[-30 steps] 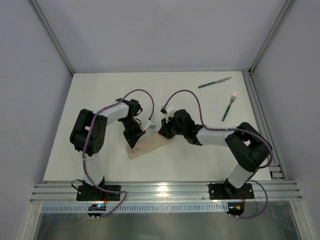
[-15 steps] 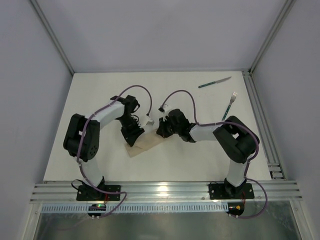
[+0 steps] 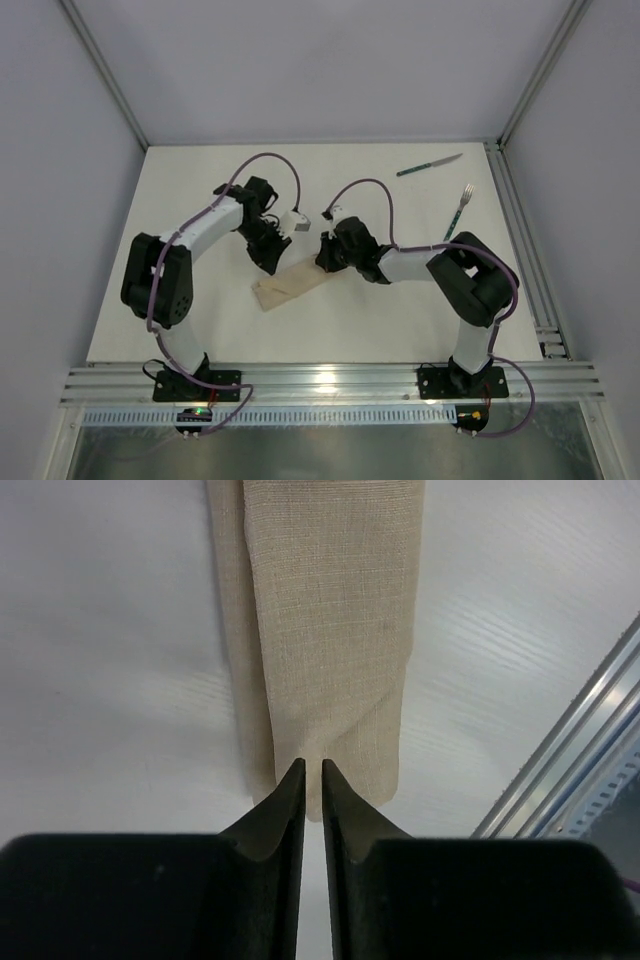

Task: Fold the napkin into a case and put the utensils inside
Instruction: Rotate the smaller rectangle-folded napkin at the center of the board.

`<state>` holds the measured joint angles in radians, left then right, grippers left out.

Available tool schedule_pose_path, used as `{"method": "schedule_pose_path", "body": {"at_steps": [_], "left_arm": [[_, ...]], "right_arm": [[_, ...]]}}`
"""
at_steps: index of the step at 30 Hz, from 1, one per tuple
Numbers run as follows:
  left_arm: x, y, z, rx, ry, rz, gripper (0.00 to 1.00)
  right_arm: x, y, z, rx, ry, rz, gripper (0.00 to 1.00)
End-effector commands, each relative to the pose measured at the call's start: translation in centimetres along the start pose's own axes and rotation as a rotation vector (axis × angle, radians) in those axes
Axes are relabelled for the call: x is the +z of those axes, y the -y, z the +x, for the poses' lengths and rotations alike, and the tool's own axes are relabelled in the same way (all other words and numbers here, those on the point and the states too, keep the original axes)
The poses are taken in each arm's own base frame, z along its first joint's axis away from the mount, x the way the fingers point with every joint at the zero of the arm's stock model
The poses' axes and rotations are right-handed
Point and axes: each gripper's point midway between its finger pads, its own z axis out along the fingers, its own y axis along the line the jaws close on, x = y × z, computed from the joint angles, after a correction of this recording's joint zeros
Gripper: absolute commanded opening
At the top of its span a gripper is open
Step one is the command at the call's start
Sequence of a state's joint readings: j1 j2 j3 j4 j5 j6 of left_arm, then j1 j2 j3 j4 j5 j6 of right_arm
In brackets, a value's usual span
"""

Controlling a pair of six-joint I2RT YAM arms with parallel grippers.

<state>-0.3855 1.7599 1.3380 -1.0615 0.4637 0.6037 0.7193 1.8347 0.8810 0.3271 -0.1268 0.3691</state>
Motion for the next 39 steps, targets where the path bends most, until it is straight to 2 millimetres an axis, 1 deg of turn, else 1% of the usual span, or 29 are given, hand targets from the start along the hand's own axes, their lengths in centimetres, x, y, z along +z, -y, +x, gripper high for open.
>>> {"method": "schedule_pose_path", "body": {"at_steps": [1,3,6,7,9,12,13,14,15,17,18,19,20,21,23,25,26,27,28,29,30,31,32,33,34,35,36,37,39], "left_arm": [[2.5,-1.4,-0.9,-0.038,0.014,-0.049,0.11],[3.2,-1.9,-0.8,-0.031,-0.004,-0.078,0.12],[4.2,-3.0,0.4,-0.051,-0.054,-0.121,0.11],[4.6,-3.7,1.2,-0.06,-0.091,-0.151,0.11],[5.4,-4.0,2.1,-0.074,-0.123,-0.157,0.1],[6.1,-4.2,3.1,-0.076,-0.159,-0.159,0.08],[6.1,-4.3,3.2,-0.071,-0.162,-0.166,0.08],[6.1,-4.5,3.5,-0.067,-0.172,-0.183,0.08],[6.1,-4.8,3.3,-0.051,-0.166,-0.199,0.08],[6.0,-5.3,3.2,-0.032,-0.165,-0.228,0.08],[5.9,-5.5,3.1,-0.022,-0.167,-0.241,0.08],[5.9,-6.1,2.9,-0.009,-0.161,-0.263,0.08],[5.8,-6.6,3.0,0.0,-0.17,-0.29,0.08],[5.7,-6.9,3.0,0.006,-0.174,-0.306,0.07],[5.6,-8.0,2.7,0.035,-0.169,-0.349,0.07],[5.4,-9.0,2.3,0.066,-0.168,-0.393,0.07],[5.5,-9.3,2.1,0.075,-0.167,-0.398,0.07],[5.4,-9.4,1.9,0.085,-0.165,-0.4,0.06],[5.4,-9.6,1.7,0.093,-0.159,-0.406,0.06],[5.4,-9.9,1.4,0.114,-0.152,-0.418,0.06],[5.3,-10.2,1.3,0.129,-0.15,-0.428,0.05],[5.2,-10.5,1.2,0.142,-0.149,-0.444,0.05],[5.1,-10.8,1.0,0.172,-0.146,-0.452,0.04],[4.9,-11.6,0.6,0.192,-0.143,-0.491,0.04],[4.9,-11.9,0.3,0.207,-0.135,-0.501,0.04],[5.0,-12.0,-0.1,0.223,-0.123,-0.505,0.04],[4.9,-12.5,-0.6,0.253,-0.108,-0.522,0.04],[4.9,-12.8,-0.9,0.273,-0.11,-0.541,0.04],[5.2,-13.2,-1.0,0.33,-0.123,-0.559,0.04]], "right_arm": [[-0.5,1.2,-0.7,0.042,0.031,0.092,0.04],[-0.6,1.5,-0.5,0.057,0.025,0.106,0.04],[-0.8,2.1,-0.1,0.076,0.026,0.125,0.04],[-1.0,1.8,-0.3,0.076,0.033,0.108,0.04],[-1.1,1.5,-0.4,0.06,0.041,0.085,0.04],[-1.9,-0.2,-1.8,-0.016,0.073,-0.005,0.04],[-2.6,-1.0,-2.9,-0.038,0.102,-0.048,0.05],[-3.1,-2.5,-3.6,-0.061,0.111,-0.135,0.06],[-3.7,-2.6,-4.3,-0.087,0.127,-0.163,0.13],[-5.3,-3.8,-6.4,-0.134,0.175,-0.235,0.21],[-6.1,-5.0,-7.0,-0.164,0.172,-0.308,0.34],[-6.7,-4.7,-7.8,-0.204,0.185,-0.327,0.4],[-7.6,-5.5,-8.6,-0.227,0.174,-0.385,0.46],[-7.8,-5.1,-9.2,-0.237,0.174,-0.383,0.54],[-7.5,-2.5,-10.7,-0.231,0.158,-0.327,0.58],[-7.0,-0.2,-11.3,-0.205,0.146,-0.278,0.61],[-7.0,1.8,-12.4,-0.175,0.148,-0.237,0.61],[-5.9,3.1,-11.8,-0.147,0.114,-0.215,0.61],[-5.4,4.0,-11.9,-0.139,0.094,-0.201,0.62],[-5.2,4.9,-12.6,-0.145,0.069,-0.176,0.62],[-3.6,5.9,-11.4,-0.136,0.02,-0.162,0.62],[-3.2,5.8,-10.9,-0.137,-0.013,-0.184,0.62],[-2.8,5.5,-11.7,-0.143,-0.026,-0.207,0.63],[-2.3,5.2,-11.4,-0.137,-0.052,-0.242,0.63],[-0.9,5.5,-9.8,-0.108,-0.114,-0.274,0.64],[-0.7,5.1,-10.3,-0.096,-0.136,-0.299,0.67],[-0.2,5.0,-9.8,-0.087,-0.157,-0.318,0.68],[0.6,5.3,-8.7,-0.062,-0.195,-0.333,0.68],[1.2,5.1,-8.5,-0.05,-0.218,-0.344,0.68]]}}
